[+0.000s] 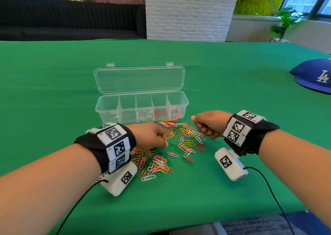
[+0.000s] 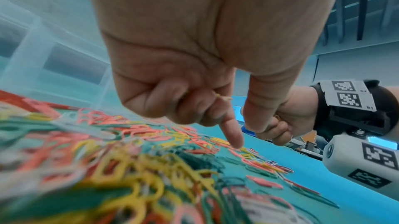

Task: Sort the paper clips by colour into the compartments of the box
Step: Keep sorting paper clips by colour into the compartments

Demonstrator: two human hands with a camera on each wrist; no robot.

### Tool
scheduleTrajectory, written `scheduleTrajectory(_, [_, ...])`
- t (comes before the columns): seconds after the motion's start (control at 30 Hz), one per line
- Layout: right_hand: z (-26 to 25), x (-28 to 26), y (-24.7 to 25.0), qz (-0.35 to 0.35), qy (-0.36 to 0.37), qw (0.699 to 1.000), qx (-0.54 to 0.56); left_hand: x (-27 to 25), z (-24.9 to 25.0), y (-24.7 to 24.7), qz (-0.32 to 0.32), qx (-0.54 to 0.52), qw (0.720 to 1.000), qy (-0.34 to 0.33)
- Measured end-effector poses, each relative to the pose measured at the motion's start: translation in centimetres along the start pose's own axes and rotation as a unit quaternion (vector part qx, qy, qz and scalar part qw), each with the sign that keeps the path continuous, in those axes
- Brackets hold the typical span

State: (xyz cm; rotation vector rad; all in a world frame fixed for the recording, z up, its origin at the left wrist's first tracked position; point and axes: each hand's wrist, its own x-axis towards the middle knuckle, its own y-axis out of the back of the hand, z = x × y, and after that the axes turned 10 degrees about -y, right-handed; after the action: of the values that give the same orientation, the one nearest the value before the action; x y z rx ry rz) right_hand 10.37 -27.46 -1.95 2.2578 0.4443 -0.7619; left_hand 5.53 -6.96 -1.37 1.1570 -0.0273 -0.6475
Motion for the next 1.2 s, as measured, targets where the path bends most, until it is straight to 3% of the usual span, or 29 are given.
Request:
scheduleTrajectory(0.17, [-0.2, -0.7, 0.5, 0.134, 0.041, 0.973, -0.186, 2.1, 2.1, 0.7, 0.032, 0.047, 0.998, -0.035])
scheduleTrajectory(0.33, [0.6, -0.2, 0.8, 0.208, 0.066, 0.949, -0.228, 4.5, 4.5, 0.2, 0.018, 0.096, 0.994, -0.058])
scheduleTrajectory(0.53, [0.0, -0.3, 0.4, 0.188, 0.092, 0.927, -0.311, 6.3, 5.5, -1.0, -0.004, 0.131, 0.99, -0.051])
scheduleTrajectory(0.73, [-0.1, 0.1, 0.4, 0.197, 0.092, 0.927, -0.306, 6.9, 5.0, -0.8, -0.016, 0.135, 0.99, -0.045])
scheduleTrajectory(1.0, [-0.4, 0.1, -0.4, 0.182, 0.107, 0.925, -0.317, 5.5, 3.3, -0.6, -0.038, 0.128, 0.99, -0.033])
scheduleTrajectory(1.2, [-0.3, 0.1, -0.7, 0.171, 0.096, 0.924, -0.327, 3.1, 1.5, 0.8, -0.011, 0.088, 0.996, 0.001])
